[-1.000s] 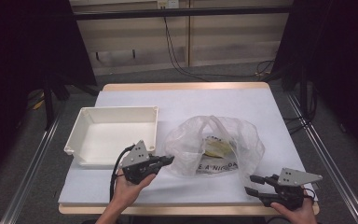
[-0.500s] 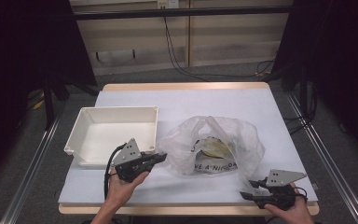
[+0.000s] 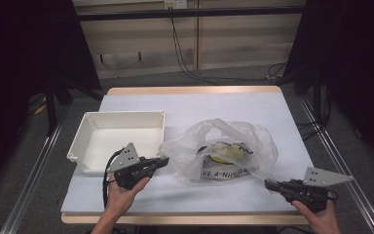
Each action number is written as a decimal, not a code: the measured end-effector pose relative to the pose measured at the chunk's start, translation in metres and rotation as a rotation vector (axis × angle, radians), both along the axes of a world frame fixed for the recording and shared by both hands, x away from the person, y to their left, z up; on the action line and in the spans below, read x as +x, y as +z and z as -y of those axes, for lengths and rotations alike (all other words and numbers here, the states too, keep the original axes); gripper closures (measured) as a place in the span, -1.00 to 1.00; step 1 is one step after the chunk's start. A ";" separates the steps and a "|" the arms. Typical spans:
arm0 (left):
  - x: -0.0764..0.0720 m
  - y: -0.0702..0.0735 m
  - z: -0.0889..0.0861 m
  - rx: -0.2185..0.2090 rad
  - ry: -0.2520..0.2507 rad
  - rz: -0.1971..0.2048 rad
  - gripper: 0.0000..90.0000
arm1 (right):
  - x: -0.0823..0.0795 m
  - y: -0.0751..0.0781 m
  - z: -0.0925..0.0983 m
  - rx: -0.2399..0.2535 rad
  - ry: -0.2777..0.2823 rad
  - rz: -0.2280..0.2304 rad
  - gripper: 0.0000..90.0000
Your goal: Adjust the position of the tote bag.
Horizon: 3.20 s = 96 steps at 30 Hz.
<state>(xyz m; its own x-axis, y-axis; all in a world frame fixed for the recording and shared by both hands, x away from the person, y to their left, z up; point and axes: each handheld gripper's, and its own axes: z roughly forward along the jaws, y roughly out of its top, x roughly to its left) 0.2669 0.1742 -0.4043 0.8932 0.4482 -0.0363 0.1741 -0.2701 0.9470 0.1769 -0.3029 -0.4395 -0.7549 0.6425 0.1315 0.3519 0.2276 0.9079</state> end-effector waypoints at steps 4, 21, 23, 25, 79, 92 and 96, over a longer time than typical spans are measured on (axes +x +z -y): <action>-0.006 -0.002 -0.008 0.014 0.011 -0.001 1.00 | 0.006 0.020 0.012 0.031 -0.015 0.049 1.00; -0.023 0.010 -0.043 -0.005 0.063 0.022 1.00 | 0.041 0.086 0.043 0.109 -0.130 0.197 1.00; -0.024 0.009 -0.045 0.007 0.058 0.017 1.00 | 0.047 0.089 0.047 0.118 -0.143 0.200 1.00; -0.025 0.007 -0.046 0.031 0.055 0.016 1.00 | 0.051 0.090 0.049 0.095 -0.171 0.210 1.00; -0.038 0.020 -0.038 -0.040 0.064 0.023 -0.02 | 0.043 0.077 0.059 0.078 -0.190 0.177 0.61; -0.024 0.051 -0.010 -0.071 -0.018 0.065 -0.10 | 0.021 0.088 0.067 0.085 -0.254 0.208 0.17; -0.014 0.053 0.001 -0.077 -0.026 0.050 -0.10 | 0.020 0.094 0.067 0.094 -0.265 0.226 0.11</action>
<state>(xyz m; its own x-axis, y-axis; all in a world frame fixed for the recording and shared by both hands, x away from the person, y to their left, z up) 0.2527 0.1731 -0.3509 0.9062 0.4220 -0.0247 0.1197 -0.2002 0.9724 0.1972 -0.3699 -0.3451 -0.5807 0.8127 0.0480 0.1750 0.0671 0.9823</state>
